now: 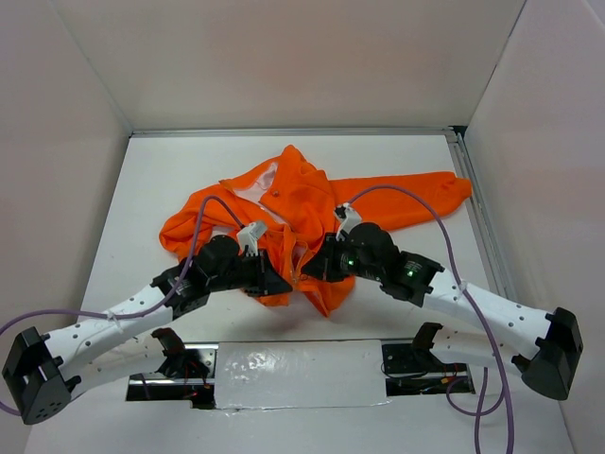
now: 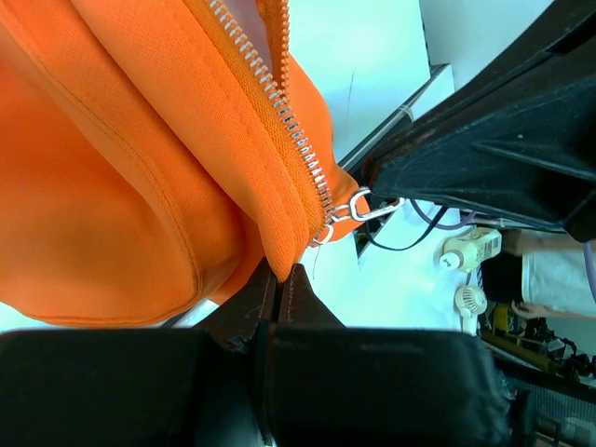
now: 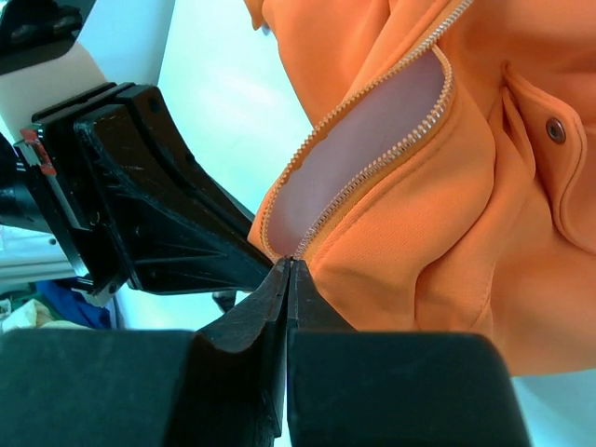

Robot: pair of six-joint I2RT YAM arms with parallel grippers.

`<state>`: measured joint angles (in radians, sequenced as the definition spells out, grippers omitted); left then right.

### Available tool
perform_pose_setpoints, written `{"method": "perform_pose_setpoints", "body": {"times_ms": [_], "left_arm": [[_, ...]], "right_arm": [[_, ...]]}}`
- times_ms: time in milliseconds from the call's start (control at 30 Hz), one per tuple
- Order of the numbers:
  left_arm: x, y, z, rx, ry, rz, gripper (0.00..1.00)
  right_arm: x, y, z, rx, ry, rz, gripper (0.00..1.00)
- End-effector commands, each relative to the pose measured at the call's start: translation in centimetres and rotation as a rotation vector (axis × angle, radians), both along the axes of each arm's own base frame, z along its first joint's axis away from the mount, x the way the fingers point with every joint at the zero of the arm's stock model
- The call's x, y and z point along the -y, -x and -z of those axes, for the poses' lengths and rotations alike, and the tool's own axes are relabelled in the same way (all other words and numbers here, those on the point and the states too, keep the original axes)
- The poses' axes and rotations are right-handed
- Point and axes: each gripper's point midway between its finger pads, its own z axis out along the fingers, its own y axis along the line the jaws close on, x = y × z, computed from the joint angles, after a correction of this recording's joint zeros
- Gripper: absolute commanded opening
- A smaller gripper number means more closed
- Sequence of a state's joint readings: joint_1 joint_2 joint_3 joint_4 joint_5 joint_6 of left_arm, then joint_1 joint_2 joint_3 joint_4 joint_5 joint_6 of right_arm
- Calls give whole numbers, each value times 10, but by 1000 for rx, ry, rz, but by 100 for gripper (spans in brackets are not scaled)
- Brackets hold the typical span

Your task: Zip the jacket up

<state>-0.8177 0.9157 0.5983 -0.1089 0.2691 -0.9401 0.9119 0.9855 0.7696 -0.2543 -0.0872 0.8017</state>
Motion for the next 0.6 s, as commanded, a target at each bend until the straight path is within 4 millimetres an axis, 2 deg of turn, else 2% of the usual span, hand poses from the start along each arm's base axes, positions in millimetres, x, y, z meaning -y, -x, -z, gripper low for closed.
{"method": "perform_pose_setpoints", "body": {"times_ms": [0, 267, 467, 567], "left_arm": [[-1, 6, -7, -3, -13, 40, 0], [9, -6, -19, -24, -9, 9, 0], [12, -15, -35, -9, 12, -22, 0], [11, -19, -37, -6, 10, -50, 0]], "right_arm": [[-7, -6, -18, 95, -72, -13, 0], [-20, -7, -6, 28, -50, -36, 0], [-19, -8, 2, -23, -30, -3, 2], [-18, -6, 1, -39, -42, 0, 12]]}}
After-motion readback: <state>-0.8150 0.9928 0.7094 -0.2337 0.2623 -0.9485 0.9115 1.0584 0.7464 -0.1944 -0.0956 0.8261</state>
